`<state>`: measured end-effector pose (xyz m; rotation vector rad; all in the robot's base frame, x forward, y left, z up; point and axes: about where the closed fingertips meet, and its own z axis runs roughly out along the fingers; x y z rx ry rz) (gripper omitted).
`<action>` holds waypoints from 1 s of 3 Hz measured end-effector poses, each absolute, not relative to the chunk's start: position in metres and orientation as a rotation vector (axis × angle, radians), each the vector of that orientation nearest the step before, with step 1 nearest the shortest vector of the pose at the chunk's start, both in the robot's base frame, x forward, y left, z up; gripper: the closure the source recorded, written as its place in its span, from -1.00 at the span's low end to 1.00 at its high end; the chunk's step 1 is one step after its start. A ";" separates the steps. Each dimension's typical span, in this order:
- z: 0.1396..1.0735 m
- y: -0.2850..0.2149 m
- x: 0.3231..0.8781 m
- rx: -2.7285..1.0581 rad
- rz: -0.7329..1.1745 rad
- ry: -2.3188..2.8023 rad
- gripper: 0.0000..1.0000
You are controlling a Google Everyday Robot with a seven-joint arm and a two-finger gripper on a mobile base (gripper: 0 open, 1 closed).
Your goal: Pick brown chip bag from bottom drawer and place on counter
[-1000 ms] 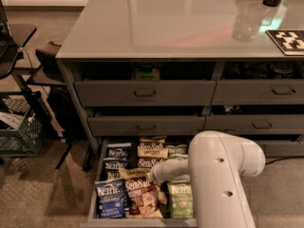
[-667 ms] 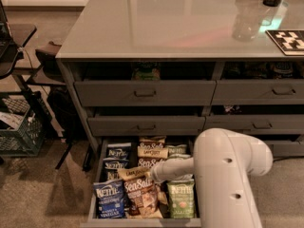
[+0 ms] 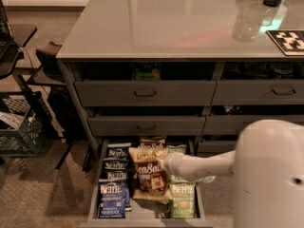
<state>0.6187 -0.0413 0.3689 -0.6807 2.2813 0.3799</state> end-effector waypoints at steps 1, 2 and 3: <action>0.444 -0.072 0.600 -0.583 0.294 2.213 1.00; 0.505 -0.076 0.569 -0.565 0.218 2.159 1.00; 0.547 -0.070 0.519 -0.592 0.166 2.147 1.00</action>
Offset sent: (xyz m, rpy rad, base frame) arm -0.1295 -0.0541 0.2919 -0.1479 -0.3399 -0.1040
